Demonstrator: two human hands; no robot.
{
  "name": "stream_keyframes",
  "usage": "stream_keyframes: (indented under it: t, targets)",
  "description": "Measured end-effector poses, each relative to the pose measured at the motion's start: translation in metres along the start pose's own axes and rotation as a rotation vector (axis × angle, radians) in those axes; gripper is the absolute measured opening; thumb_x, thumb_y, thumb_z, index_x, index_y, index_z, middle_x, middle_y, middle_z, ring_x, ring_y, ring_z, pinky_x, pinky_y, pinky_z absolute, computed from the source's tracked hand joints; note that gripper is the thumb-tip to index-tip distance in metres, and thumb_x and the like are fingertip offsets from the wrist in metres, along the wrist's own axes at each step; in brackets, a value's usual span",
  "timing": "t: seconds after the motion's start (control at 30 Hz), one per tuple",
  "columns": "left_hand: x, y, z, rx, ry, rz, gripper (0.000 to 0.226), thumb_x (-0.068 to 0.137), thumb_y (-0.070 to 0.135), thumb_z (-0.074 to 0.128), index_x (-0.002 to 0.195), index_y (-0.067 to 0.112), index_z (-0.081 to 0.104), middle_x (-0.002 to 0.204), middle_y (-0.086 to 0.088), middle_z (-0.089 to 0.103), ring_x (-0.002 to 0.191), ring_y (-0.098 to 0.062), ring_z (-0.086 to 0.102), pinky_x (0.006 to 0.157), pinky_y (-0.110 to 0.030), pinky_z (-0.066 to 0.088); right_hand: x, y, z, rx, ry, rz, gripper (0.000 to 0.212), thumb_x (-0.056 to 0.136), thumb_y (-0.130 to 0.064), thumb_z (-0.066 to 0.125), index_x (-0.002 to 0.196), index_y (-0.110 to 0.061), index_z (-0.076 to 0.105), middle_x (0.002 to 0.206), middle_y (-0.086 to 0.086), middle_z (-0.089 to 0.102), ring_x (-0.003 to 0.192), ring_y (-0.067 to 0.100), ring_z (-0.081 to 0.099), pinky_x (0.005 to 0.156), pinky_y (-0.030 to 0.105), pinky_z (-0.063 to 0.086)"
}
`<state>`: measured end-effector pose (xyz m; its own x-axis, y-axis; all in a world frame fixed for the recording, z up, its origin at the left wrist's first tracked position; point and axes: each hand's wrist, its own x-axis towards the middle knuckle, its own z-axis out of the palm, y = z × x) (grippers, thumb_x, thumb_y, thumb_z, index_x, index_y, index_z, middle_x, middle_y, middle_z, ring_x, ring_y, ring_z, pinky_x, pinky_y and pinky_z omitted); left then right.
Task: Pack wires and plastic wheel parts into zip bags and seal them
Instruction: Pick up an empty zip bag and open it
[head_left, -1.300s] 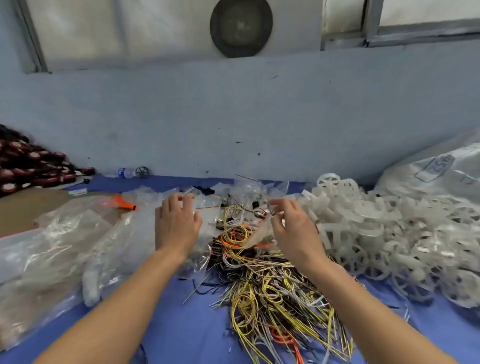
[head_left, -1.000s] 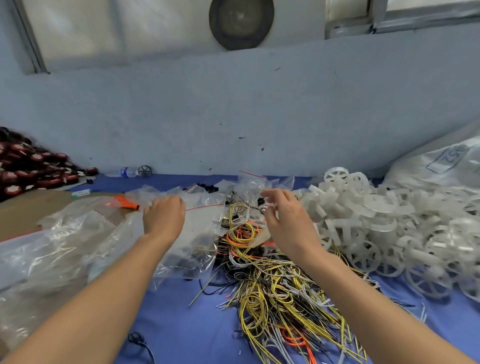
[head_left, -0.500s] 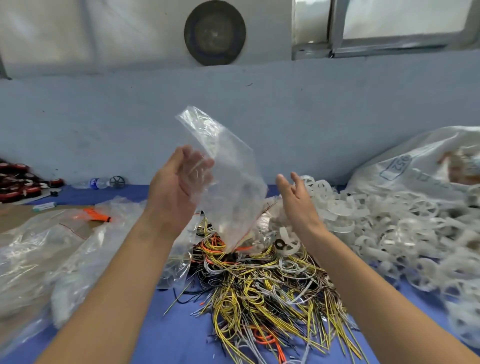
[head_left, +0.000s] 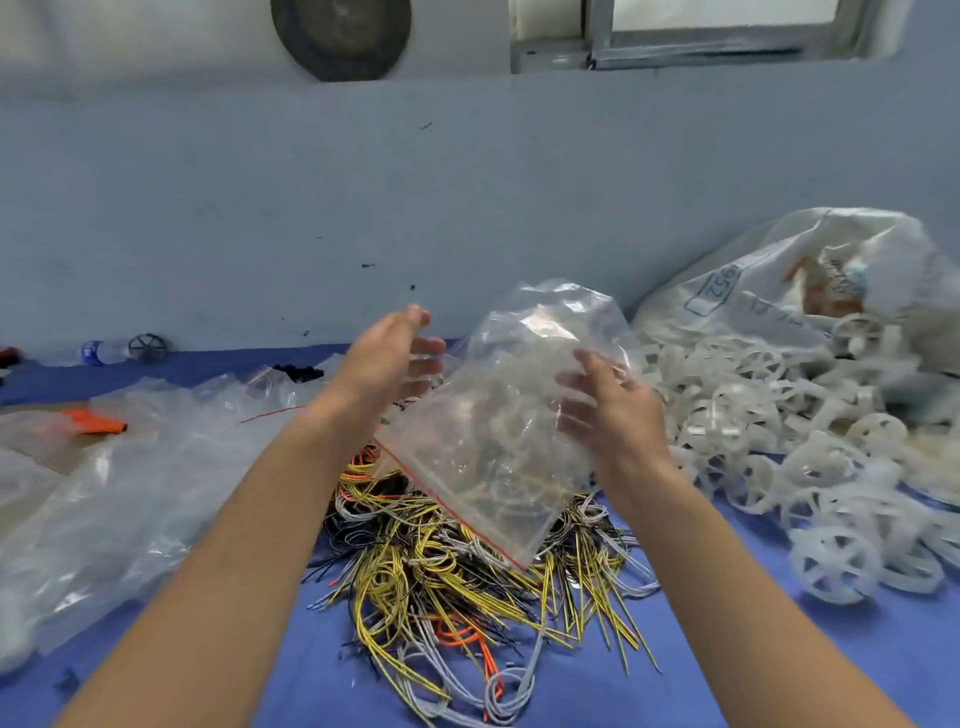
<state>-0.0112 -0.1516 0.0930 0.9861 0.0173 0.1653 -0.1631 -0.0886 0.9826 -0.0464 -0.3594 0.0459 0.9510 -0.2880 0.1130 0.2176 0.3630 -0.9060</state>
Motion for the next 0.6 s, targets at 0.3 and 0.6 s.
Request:
stream_keyframes:
  t: [0.3, 0.6]
  targets:
    - [-0.051, -0.111, 0.055, -0.120, -0.304, -0.327, 0.033, 0.095, 0.036, 0.058, 0.114, 0.010, 0.065, 0.105, -0.004, 0.074, 0.097, -0.023, 0.071, 0.079, -0.037, 0.059, -0.006, 0.054, -0.054, 0.216, 0.437, 0.141, 0.020, 0.101, -0.018, 0.052, 0.084, -0.012, 0.060, 0.060, -0.002, 0.067, 0.049, 0.010, 0.065, 0.046, 0.024, 0.050]
    - [-0.036, -0.123, 0.024, 0.127, 0.007, -0.160, 0.016, 0.099, 0.027, 0.052, 0.097, 0.020, 0.067, 0.078, 0.003, 0.072, 0.070, -0.014, 0.070, 0.057, -0.030, 0.057, 0.013, 0.035, -0.098, 0.093, 0.364, 0.078, 0.007, 0.097, -0.016, 0.061, 0.101, -0.020, 0.065, 0.076, -0.005, 0.062, 0.061, 0.007, 0.056, 0.056, 0.024, 0.051]
